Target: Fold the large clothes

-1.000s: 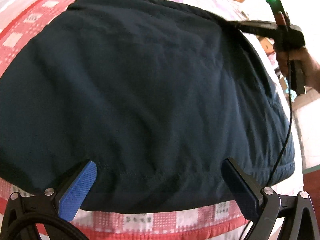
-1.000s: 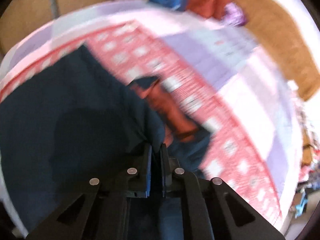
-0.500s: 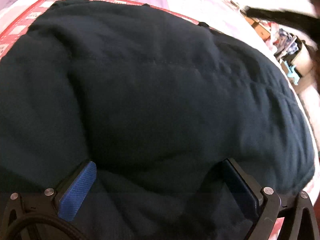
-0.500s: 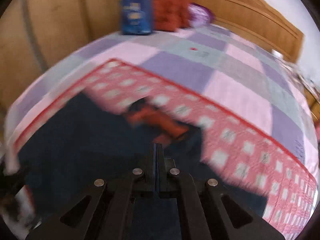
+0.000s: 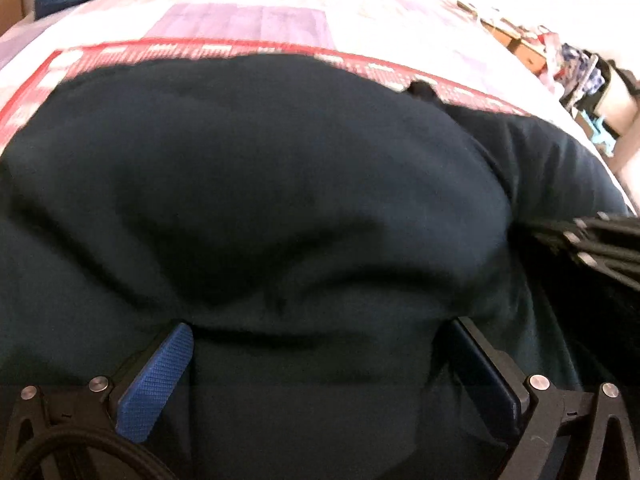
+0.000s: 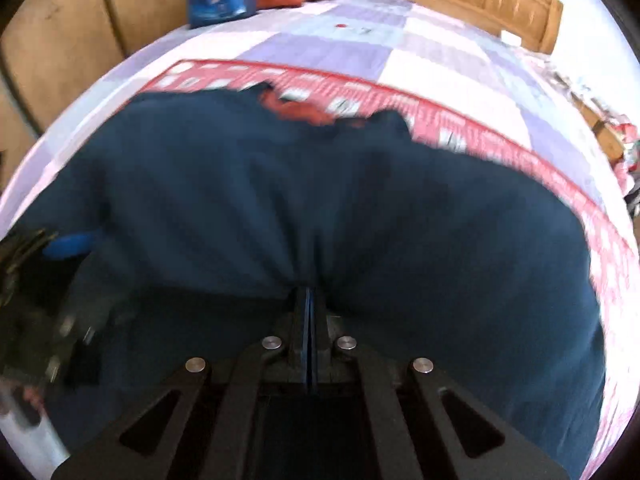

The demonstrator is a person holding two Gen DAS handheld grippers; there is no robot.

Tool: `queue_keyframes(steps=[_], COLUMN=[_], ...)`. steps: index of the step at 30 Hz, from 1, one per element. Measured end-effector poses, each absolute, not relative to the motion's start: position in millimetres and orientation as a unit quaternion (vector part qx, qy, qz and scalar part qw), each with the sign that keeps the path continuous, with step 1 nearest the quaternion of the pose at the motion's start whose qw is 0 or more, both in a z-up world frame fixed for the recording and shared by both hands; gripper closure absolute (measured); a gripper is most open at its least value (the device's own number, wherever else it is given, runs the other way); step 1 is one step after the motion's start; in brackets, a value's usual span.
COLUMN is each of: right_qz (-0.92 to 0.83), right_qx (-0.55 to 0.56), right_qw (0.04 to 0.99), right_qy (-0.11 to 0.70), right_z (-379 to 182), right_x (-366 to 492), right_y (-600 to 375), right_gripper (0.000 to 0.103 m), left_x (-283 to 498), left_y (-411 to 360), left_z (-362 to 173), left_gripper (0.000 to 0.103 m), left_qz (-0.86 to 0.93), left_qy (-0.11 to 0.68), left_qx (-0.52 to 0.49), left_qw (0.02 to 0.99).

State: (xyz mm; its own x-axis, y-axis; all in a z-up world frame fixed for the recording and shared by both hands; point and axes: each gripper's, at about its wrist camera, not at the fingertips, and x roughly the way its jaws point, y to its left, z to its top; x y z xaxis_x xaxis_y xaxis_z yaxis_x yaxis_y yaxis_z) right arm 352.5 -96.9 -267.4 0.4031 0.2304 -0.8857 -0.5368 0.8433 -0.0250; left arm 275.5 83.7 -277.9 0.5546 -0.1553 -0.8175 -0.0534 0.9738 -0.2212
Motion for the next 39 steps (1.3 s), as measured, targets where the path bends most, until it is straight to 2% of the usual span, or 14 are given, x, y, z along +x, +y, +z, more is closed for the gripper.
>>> queue_keyframes(steps=[8, 11, 15, 20, 26, 33, 36, 39], right_qz=[0.176, 0.16, 0.131, 0.149, 0.131, 0.048, 0.032, 0.024], right_qx=[-0.122, -0.108, -0.026, -0.048, -0.011, 0.036, 0.058, 0.051], right_qw=[0.823, 0.833, 0.843, 0.842, 0.851, 0.858, 0.85, 0.845], right_qy=[0.525, 0.519, 0.521, 0.517, 0.509, 0.51, 0.522, 0.532], right_z=[-278, -278, -280, -281, -276, -271, -279, -277], right_x=[434, 429, 424, 428, 428, 426, 431, 437], right_y=[-93, -110, -158, -151, -187, -265, -278, -276], right_gripper=[0.103, 0.103, 0.103, 0.103, 0.103, 0.103, 0.103, 0.103], left_x=[334, 332, 332, 335, 334, 331, 327, 325], left_y=[93, 92, 97, 141, 177, 258, 266, 258], left_z=[-272, -273, -272, -285, -292, -316, -323, -317], left_gripper=[0.0, 0.0, 0.0, 0.0, 0.0, 0.0, 0.0, 0.0], left_qz=[-0.016, -0.024, -0.04, 0.0, 0.049, 0.121, 0.13, 0.139], left_qy=[0.469, 0.468, 0.452, 0.435, 0.453, 0.492, 0.492, 0.499], left_qx=[-0.104, -0.098, -0.075, -0.113, -0.088, -0.175, -0.201, -0.166], left_qw=[0.877, 0.878, 0.888, 0.893, 0.886, 0.844, 0.837, 0.839])
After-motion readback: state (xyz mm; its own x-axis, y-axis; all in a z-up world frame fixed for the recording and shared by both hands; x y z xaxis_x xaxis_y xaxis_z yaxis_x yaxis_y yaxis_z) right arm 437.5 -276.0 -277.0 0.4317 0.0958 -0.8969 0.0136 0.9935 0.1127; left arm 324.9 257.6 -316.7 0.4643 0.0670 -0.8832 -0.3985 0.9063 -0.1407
